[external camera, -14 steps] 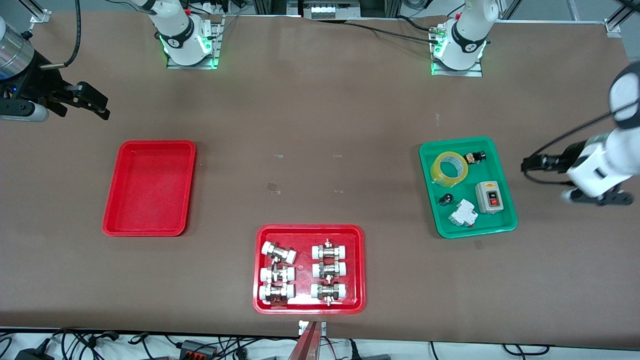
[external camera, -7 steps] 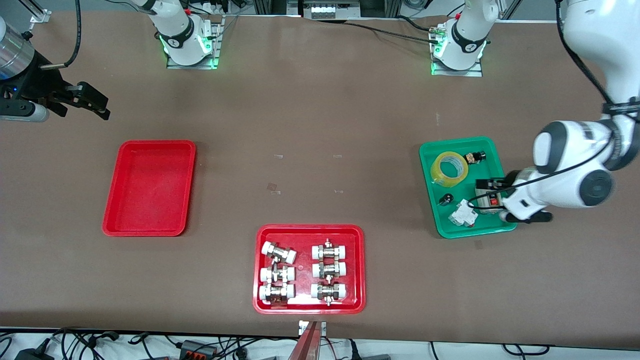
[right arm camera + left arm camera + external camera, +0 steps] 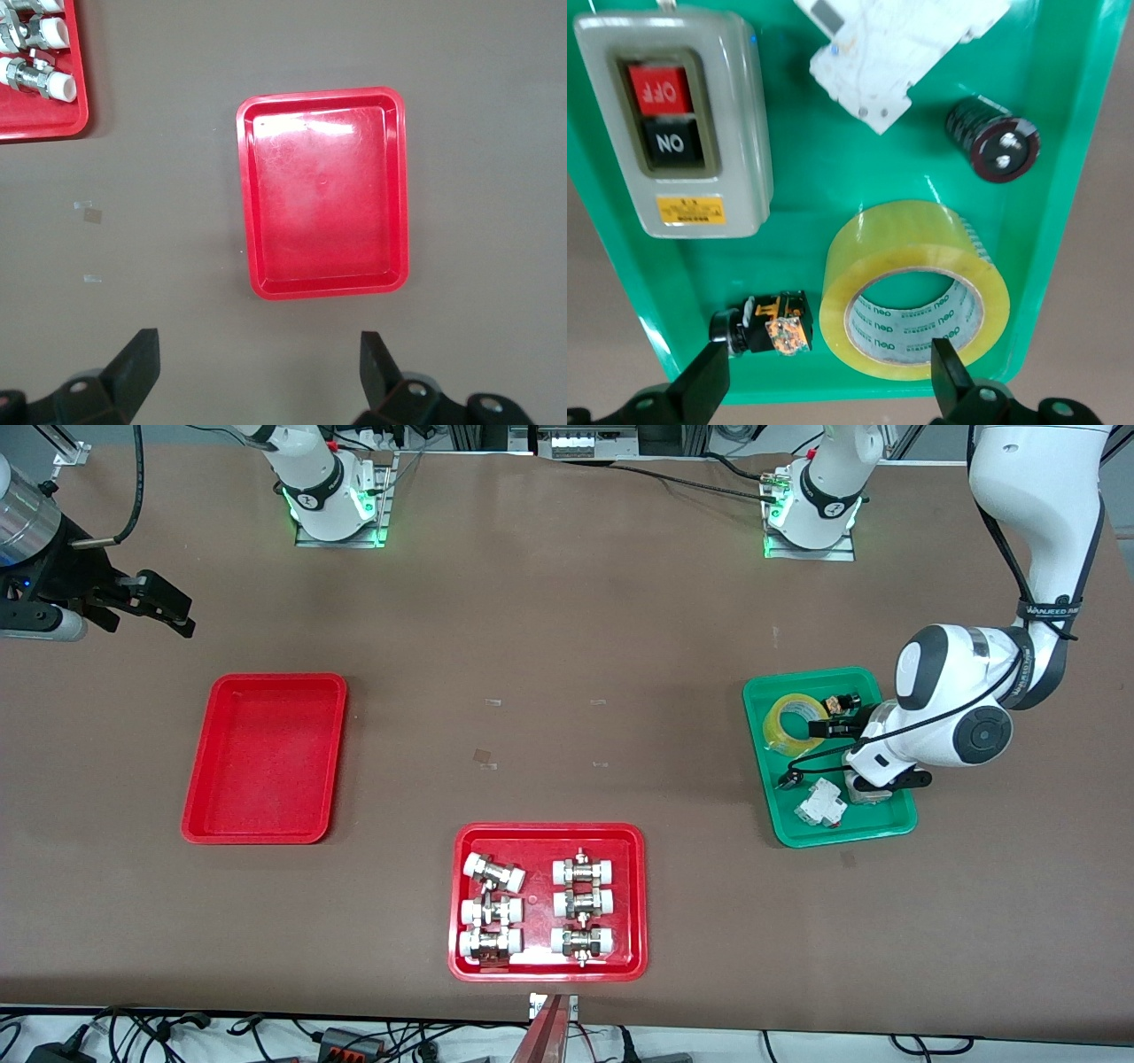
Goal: Left arm passes tape to right arm into tray
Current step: 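Lower the left gripper into the tape roll's hole and grasp it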
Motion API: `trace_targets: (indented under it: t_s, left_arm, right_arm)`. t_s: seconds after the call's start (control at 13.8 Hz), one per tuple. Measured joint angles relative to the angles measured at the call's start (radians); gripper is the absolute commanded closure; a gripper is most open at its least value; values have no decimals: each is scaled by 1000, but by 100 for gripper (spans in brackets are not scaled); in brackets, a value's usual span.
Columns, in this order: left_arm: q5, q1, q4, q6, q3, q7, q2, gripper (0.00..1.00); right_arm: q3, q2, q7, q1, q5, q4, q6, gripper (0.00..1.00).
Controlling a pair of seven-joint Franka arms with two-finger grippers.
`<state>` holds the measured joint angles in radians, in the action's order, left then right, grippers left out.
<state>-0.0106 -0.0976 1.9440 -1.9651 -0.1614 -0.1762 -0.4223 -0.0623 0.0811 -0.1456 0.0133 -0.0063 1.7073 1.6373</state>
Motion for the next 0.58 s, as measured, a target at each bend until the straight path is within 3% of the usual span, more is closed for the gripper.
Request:
trace_targets:
  t_s: [0.58]
  left_arm:
    - [0,1,67,-46,-3,-62,-28,0]
  right_arm:
    - [0,0,0,0,0,0,0,0]
